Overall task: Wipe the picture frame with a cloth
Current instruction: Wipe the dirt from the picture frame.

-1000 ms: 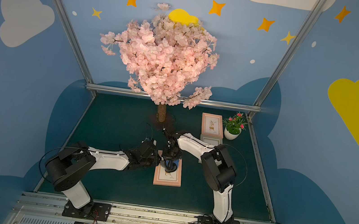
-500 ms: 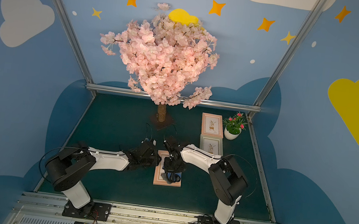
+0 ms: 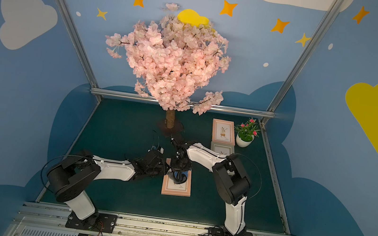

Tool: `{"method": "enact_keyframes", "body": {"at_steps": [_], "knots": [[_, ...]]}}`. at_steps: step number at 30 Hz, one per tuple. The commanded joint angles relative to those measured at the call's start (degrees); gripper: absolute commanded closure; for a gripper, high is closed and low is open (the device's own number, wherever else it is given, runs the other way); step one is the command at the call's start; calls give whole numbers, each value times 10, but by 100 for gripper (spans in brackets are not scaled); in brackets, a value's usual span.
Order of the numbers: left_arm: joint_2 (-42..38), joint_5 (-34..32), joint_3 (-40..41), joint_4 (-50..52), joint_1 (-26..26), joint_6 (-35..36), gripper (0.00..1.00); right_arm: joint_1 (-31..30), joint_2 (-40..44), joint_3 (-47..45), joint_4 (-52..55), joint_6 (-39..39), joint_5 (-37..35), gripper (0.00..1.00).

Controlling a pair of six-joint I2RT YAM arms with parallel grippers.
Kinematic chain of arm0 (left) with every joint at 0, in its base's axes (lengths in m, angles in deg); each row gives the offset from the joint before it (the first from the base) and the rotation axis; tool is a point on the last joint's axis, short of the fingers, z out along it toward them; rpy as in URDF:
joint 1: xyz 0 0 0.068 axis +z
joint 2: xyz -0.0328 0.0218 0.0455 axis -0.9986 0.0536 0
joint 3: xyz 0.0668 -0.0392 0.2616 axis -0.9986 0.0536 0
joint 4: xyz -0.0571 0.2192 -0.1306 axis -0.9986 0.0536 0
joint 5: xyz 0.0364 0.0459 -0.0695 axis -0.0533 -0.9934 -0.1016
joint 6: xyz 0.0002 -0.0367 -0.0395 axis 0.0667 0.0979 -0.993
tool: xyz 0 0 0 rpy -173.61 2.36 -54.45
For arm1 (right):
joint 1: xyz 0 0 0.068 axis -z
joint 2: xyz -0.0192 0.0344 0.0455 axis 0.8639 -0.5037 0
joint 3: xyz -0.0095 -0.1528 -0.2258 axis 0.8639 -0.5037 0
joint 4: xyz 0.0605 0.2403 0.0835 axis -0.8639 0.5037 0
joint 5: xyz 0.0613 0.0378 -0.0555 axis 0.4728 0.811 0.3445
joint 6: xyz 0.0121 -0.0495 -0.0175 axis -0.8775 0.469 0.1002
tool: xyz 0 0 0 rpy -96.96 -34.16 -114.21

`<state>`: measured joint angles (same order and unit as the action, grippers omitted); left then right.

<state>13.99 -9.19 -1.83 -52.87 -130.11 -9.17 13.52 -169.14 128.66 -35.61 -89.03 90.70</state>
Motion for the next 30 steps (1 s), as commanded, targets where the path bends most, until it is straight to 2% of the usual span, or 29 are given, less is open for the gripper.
{"method": "enact_keyframes", "body": {"at_steps": [1,5,14,17,26,30], "knots": [[33,-8,34,125,1,-5,68,-13,47,-64,15,-22,6,100],[39,-3,33,121,1,-5,68,-11,65,-96,-7,-36,7,100],[23,-10,42,121,0,-14,68,7,-32,45,5,-5,14,100],[10,-14,54,117,0,-18,68,6,-47,62,9,-4,20,100],[10,-9,52,113,0,-9,68,30,22,-17,30,-3,-63,100],[13,-6,43,117,0,1,68,21,7,0,30,-7,-53,100]]}}
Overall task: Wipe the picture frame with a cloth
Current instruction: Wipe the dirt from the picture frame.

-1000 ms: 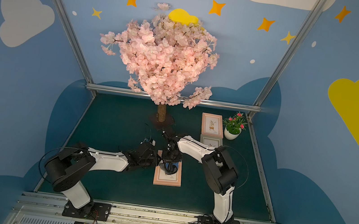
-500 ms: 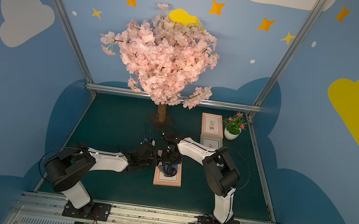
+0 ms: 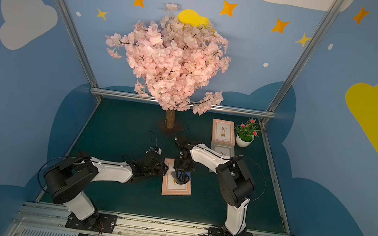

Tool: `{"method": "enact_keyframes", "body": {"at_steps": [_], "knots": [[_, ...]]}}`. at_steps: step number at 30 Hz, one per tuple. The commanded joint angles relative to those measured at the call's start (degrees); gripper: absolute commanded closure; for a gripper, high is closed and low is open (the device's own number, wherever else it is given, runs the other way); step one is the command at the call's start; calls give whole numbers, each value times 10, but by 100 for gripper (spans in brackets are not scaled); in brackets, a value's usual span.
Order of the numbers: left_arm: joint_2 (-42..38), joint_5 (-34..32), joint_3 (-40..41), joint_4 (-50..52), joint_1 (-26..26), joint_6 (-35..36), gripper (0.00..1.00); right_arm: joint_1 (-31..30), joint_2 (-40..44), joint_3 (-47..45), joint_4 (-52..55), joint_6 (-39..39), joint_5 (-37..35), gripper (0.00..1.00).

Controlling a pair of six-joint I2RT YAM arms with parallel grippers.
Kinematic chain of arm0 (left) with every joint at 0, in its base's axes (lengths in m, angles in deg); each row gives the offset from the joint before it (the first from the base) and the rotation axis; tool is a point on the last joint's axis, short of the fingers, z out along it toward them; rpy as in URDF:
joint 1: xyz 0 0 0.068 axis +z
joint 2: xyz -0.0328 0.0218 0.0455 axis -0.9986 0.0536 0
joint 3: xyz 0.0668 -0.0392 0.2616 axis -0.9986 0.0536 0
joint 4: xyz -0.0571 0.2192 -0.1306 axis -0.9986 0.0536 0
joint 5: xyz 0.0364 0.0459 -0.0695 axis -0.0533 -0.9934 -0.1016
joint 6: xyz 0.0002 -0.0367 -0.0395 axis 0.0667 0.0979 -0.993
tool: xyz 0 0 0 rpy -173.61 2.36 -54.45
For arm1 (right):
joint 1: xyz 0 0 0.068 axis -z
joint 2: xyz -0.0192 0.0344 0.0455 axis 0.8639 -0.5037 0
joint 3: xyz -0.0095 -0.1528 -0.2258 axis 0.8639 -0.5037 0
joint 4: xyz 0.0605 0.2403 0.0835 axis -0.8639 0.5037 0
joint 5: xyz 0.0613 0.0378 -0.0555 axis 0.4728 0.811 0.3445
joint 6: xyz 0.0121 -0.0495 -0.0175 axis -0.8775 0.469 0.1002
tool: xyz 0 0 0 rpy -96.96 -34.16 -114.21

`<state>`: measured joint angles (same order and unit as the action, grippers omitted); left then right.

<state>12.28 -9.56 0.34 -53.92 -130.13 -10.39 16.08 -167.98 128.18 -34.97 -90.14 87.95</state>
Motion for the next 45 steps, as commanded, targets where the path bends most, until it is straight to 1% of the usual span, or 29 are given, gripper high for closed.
{"method": "enact_keyframes", "body": {"at_steps": [1,4,9,12,16,22,25,32,40,42,45], "knots": [[27,0,20,131,1,16,67,-10,-11,12,20,2,-16,100],[7,2,19,144,-1,19,62,-19,-23,22,6,-9,4,100],[-32,3,33,158,-16,15,55,-19,-22,14,-5,-17,5,100],[-35,5,37,165,-30,11,55,-21,-21,15,-6,-17,7,100],[-21,15,43,146,-51,3,55,-22,-20,15,-8,-17,5,100],[-8,17,36,135,-67,-1,55,-23,-17,12,-11,-20,3,100],[-1,10,33,146,-68,-4,56,-24,-17,13,-11,-20,2,100],[25,-9,13,172,-68,4,64,-20,-6,12,-5,-14,-13,100],[37,-9,9,163,-66,9,69,-37,-51,56,-28,-21,49,100],[36,-9,11,161,-65,9,69,-33,-53,54,-27,-21,44,100],[31,-9,18,158,-62,6,70,-13,-36,27,-20,-18,22,100]]}}
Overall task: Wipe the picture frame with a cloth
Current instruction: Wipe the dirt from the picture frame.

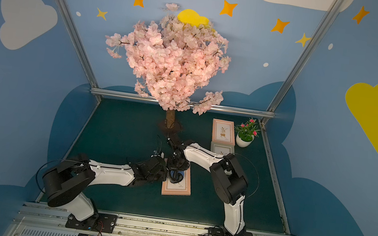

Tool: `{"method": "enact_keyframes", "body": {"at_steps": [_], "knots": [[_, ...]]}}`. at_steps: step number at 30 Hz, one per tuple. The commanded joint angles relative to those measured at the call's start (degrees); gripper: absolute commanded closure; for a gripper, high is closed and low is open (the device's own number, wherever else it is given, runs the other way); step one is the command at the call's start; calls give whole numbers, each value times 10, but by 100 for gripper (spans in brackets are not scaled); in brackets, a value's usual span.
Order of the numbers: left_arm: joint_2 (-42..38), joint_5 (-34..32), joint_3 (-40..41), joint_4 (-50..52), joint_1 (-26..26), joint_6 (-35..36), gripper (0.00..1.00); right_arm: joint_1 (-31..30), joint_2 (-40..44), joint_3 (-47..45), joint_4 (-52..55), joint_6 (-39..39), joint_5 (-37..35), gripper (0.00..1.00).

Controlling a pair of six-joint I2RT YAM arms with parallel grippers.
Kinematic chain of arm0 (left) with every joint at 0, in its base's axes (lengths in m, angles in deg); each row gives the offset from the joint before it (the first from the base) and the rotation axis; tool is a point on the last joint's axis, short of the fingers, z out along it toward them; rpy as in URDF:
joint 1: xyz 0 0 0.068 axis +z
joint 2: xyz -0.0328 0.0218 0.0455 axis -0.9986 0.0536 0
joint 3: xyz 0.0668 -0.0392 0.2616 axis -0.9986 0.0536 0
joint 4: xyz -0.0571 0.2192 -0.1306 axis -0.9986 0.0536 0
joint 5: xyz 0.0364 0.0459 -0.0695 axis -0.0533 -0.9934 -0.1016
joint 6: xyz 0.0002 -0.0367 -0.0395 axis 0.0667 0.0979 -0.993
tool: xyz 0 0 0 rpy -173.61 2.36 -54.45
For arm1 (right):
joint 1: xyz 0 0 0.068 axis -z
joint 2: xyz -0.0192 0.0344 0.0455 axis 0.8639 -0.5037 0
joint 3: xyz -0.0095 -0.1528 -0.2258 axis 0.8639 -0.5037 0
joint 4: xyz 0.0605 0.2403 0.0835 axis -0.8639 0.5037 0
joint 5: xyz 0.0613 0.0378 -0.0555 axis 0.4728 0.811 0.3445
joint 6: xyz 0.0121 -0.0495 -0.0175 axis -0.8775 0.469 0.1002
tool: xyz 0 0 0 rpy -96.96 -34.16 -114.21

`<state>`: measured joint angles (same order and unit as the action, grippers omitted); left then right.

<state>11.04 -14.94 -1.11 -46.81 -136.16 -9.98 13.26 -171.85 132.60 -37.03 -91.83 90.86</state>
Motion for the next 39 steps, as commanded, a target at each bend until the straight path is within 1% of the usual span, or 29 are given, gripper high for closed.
{"method": "enact_keyframes", "body": {"at_steps": [1,4,6,11,14,16,18,24,28,30,36,39], "knots": [[42,45,35,85,0,1,71,24,12,-28,1,0,-13,100],[38,44,41,79,1,-3,71,43,35,-55,9,6,-39,100],[40,44,41,78,3,-4,72,44,41,-58,16,7,-49,100],[50,43,31,82,5,-6,72,19,48,-66,14,-3,-13,100],[47,43,34,79,8,-9,72,7,82,-113,-1,-24,14,100],[44,42,39,74,8,-13,72,-3,112,-149,-13,-39,18,100],[41,41,44,69,9,-16,72,-11,129,-167,-18,-47,22,100],[42,43,45,62,9,-18,72,-6,101,-136,-5,-38,11,100],[39,39,48,63,9,-20,72,6,118,-136,8,-36,-11,100],[36,37,53,62,9,-22,72,6,126,-139,9,-36,-7,100],[35,34,55,58,10,-27,72,-33,105,-123,-6,-55,25,100],[35,33,55,58,11,-27,72,-35,114,-136,-14,-63,24,100]]}}
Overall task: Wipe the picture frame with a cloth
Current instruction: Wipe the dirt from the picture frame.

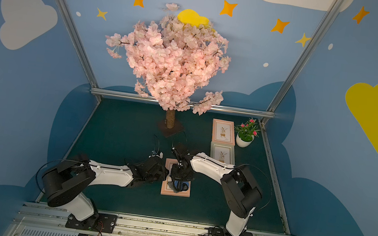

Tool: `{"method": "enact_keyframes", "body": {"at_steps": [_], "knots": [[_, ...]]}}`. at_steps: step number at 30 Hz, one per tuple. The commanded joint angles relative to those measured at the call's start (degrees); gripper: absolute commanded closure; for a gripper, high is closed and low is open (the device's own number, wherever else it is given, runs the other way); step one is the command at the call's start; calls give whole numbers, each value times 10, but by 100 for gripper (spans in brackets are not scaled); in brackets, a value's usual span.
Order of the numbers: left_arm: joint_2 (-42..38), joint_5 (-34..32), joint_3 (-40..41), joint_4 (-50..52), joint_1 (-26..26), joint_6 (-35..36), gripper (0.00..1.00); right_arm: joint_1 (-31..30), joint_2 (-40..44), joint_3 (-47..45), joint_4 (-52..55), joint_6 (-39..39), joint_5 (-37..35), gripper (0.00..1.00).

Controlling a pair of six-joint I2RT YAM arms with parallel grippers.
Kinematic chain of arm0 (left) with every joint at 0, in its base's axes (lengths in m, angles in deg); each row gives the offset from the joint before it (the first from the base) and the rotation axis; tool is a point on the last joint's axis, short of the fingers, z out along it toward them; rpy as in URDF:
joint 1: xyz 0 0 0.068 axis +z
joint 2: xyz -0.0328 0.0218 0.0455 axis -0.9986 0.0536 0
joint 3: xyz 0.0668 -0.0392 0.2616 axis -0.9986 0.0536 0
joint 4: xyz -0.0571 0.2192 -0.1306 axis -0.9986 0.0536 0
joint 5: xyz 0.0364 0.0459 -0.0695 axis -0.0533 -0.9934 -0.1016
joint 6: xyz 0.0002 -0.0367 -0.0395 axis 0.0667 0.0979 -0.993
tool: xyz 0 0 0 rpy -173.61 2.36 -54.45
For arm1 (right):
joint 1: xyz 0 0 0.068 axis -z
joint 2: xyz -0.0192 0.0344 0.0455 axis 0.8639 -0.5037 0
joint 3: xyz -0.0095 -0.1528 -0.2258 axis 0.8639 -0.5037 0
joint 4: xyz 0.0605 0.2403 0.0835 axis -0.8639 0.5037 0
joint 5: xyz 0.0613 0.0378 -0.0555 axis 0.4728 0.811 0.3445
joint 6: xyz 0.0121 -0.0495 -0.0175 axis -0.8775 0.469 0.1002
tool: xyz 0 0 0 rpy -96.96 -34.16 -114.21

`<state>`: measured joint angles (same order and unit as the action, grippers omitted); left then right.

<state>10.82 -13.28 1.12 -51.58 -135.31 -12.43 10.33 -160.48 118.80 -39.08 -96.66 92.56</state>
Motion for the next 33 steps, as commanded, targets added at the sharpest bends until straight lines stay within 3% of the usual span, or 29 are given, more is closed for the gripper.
{"method": "enact_keyframes", "body": {"at_steps": [1,8,20,29,33], "knots": [[38,17,32,106,2,-3,72,-3,7,-3,12,-15,-2,100],[38,18,36,103,4,-3,72,48,75,-73,46,-1,-49,100],[40,14,35,106,5,-10,72,-22,51,-49,10,-29,12,100],[40,14,35,104,5,-11,72,14,107,-105,67,-13,-54,100],[45,16,32,103,5,-11,72,-2,104,-89,68,-15,-50,100]]}}
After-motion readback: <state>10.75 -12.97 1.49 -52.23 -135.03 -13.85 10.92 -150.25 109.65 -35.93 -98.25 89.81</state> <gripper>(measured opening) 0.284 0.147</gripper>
